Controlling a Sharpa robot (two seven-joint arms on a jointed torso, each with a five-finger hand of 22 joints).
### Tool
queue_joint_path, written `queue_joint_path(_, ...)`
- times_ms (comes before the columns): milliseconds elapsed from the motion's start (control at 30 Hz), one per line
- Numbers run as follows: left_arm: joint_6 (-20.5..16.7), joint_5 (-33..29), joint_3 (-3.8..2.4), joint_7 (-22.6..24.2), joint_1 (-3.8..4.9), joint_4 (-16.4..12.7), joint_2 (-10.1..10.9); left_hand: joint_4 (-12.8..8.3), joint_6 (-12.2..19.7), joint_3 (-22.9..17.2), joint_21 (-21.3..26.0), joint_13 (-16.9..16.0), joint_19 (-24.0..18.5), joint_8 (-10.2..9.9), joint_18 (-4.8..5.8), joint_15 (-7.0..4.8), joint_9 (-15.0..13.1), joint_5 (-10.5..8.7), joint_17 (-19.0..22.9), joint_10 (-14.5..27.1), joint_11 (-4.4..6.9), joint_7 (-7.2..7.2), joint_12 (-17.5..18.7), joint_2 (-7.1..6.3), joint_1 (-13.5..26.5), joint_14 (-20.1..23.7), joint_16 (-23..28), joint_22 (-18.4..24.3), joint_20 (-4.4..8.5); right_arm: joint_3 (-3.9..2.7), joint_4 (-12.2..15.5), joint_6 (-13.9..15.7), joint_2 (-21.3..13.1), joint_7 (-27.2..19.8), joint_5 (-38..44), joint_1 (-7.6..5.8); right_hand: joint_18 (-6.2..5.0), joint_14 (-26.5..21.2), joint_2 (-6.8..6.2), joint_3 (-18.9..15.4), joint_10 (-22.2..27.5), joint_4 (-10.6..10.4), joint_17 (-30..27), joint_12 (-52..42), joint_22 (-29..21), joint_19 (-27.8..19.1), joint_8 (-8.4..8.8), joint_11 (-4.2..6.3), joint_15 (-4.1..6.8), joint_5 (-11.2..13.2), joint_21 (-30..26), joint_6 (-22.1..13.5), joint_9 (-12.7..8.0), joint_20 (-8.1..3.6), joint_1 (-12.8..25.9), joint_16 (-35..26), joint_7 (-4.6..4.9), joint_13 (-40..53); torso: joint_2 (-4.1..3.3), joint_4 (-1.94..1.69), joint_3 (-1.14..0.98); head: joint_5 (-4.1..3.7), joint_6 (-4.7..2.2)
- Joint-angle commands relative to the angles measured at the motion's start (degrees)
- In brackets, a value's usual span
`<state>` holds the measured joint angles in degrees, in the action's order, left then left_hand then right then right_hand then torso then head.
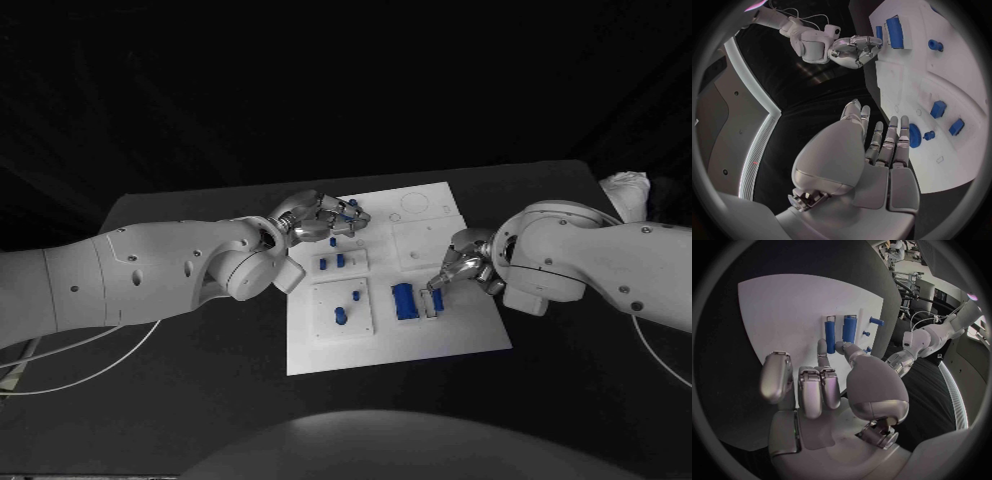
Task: Assemble the parts on the task board
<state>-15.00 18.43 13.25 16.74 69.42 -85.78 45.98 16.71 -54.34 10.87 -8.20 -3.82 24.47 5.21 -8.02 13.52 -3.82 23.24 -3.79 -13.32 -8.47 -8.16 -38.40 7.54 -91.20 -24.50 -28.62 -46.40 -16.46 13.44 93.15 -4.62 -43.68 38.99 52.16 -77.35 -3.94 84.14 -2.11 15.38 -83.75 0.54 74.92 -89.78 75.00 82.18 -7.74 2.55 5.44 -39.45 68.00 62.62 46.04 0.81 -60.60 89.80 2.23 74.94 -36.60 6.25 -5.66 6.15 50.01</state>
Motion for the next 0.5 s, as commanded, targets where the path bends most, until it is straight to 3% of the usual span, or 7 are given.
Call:
queue_joint_path(33,1.01,0.24,-0.04,0.25,0.00,-0.05,-0.18,0.08,0.05,0.37,-0.27,0.09,0.44,0.38,1.15,0.35,-0.02,0.17,0.04,-0.12,-0.28,-0.38,-0.26,0.49,-0.02,-0.16,-0.16,0.06,-0.14,0.02,-0.39,-0.67,0.44,0.27,-0.94,0.02,-0.52,5.86,0.12,5.70,-6.25,5.59,15.08,-0.22,8.69,0.13,-0.16,-0.06,0.26,0.25,0.05,-0.51,0.08,-0.08,0.69,0.20,-0.37,15.06,-0.02,0.02,0.00,0.03,-0.01)
queue_joint_path(500,1.20,0.25,-0.04,0.16,-0.04,0.01,-0.31,0.08,0.05,0.37,-0.27,0.09,0.44,0.38,1.15,0.35,-0.02,0.17,0.04,-0.12,-0.28,-0.38,-0.26,0.49,-0.02,-0.16,-0.16,0.06,-0.14,0.03,-1.48,-1.25,2.04,0.38,-1.70,0.16,-0.51,5.86,0.25,5.83,-6.25,5.59,15.08,-0.22,8.74,0.14,-0.14,-0.10,0.22,0.79,0.07,-0.71,0.23,-0.05,0.93,0.20,-0.32,15.06,-0.01,0.00,0.00,-0.13,-0.01)
